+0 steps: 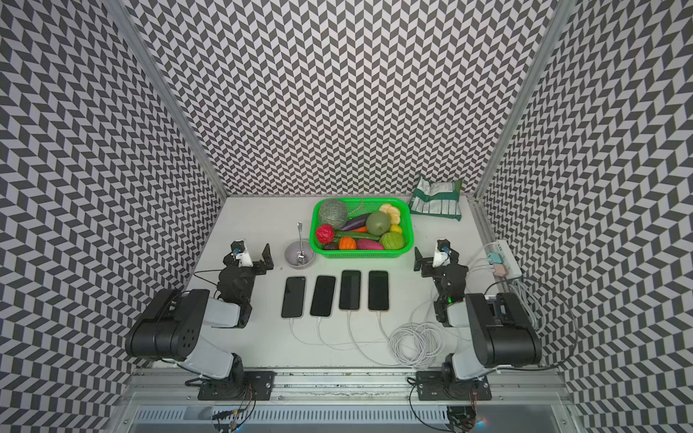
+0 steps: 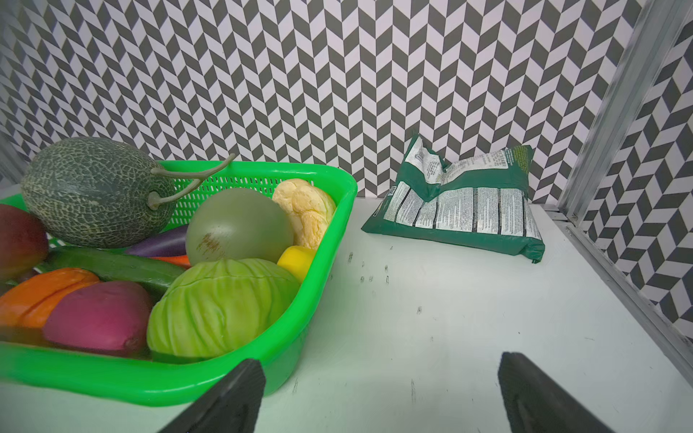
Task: Unplug the charging cable from the phone
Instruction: Pick up the phone at the center of the board.
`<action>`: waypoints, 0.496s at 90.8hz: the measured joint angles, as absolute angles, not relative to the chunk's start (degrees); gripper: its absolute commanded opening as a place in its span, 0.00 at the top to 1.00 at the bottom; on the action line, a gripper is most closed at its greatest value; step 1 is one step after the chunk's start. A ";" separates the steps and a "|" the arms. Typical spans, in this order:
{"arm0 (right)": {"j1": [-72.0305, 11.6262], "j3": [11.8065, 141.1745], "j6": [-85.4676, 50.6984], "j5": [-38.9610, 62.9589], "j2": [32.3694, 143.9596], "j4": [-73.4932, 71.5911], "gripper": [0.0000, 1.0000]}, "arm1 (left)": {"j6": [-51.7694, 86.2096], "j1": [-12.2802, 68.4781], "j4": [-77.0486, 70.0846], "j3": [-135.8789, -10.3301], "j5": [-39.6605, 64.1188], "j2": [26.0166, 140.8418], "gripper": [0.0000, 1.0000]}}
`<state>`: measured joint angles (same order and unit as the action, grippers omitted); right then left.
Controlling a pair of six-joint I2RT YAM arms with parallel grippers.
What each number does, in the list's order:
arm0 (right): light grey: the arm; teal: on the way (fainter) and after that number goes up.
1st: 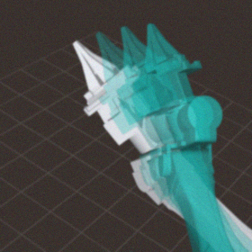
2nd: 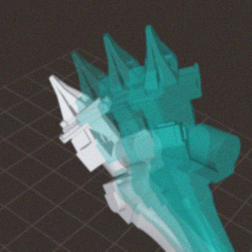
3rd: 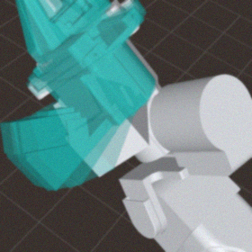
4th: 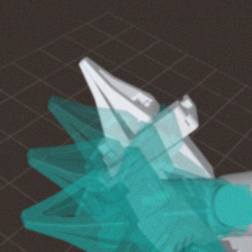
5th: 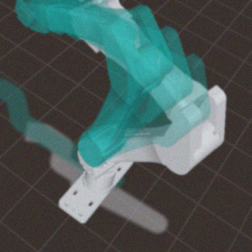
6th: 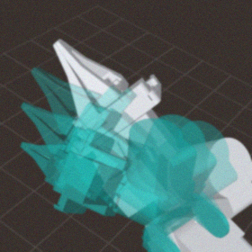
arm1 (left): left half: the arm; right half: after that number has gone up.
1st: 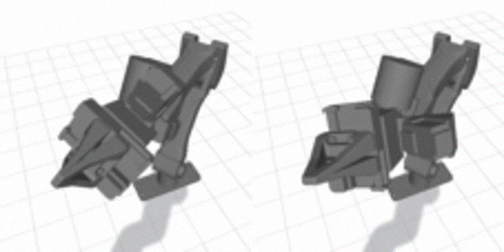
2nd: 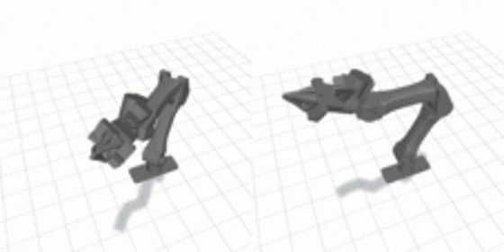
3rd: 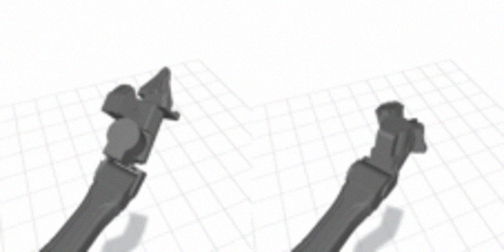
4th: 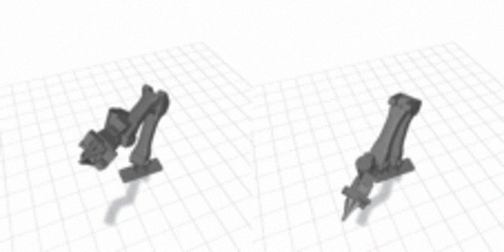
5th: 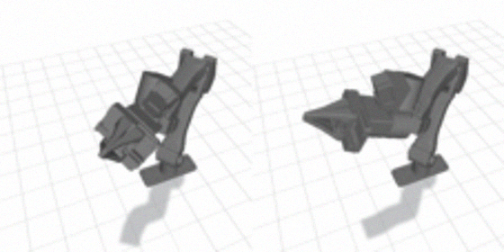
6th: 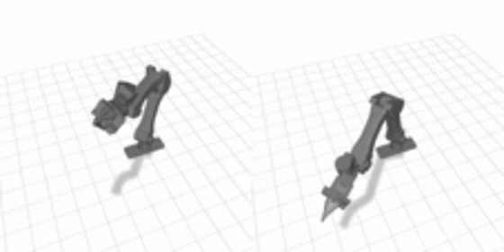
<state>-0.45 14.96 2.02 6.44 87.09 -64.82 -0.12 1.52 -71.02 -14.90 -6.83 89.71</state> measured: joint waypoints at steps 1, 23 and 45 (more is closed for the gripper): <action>-0.45 14.96 2.02 6.44 87.09 -64.82 0.00 | -0.12 1.52 -71.02 -14.90 -6.83 89.71 0.00; -0.45 14.96 2.04 6.46 87.09 -64.82 0.00 | -0.10 1.50 -71.02 -14.85 -6.81 89.71 0.00; -0.45 14.96 2.04 6.48 87.09 -64.82 0.00 | 0.12 0.56 -71.02 -14.79 -5.52 89.67 0.00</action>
